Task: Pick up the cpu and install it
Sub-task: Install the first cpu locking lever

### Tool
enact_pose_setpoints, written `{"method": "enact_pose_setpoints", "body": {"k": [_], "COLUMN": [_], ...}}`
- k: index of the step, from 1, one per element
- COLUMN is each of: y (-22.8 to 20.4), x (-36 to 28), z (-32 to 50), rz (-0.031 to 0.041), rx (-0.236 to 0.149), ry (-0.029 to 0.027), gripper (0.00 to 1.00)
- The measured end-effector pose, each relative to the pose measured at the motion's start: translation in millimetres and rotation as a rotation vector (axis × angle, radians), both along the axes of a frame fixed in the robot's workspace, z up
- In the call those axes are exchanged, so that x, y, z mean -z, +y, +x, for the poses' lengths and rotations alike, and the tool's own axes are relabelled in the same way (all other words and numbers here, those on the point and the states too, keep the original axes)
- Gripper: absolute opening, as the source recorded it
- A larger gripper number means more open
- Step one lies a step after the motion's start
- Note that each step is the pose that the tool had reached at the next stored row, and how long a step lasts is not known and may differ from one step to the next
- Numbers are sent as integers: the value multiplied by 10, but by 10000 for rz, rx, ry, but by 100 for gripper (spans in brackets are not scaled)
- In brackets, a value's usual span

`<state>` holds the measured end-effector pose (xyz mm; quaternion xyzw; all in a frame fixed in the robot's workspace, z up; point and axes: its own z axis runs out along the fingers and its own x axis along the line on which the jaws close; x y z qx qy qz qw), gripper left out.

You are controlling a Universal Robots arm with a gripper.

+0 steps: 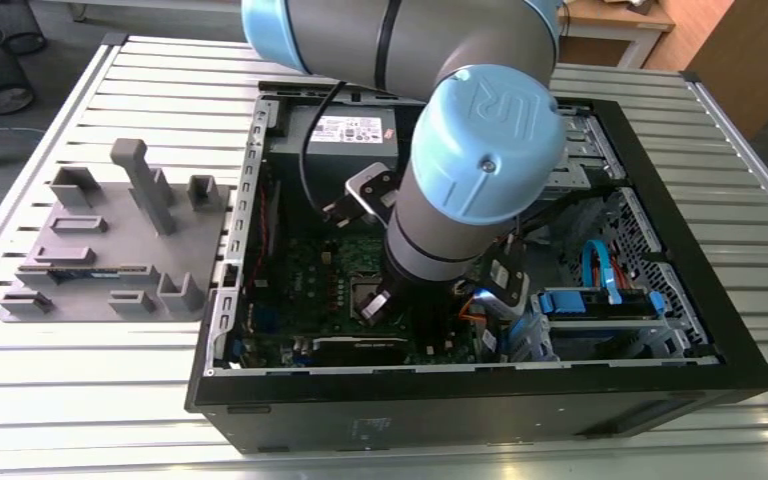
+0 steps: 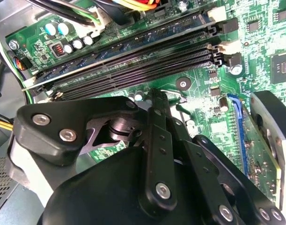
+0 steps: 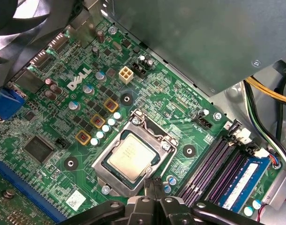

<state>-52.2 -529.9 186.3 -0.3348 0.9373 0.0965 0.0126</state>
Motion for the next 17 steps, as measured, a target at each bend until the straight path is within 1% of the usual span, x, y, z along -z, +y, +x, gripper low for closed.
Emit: {"method": "enact_pose_setpoints", "body": {"k": [6, 17], "y": [-3, -48], "x": [0, -10], "z": [-11, -11], "rz": [26, 28], "rx": [1, 11], "ry": [1, 1], "gripper": [11, 11]}}
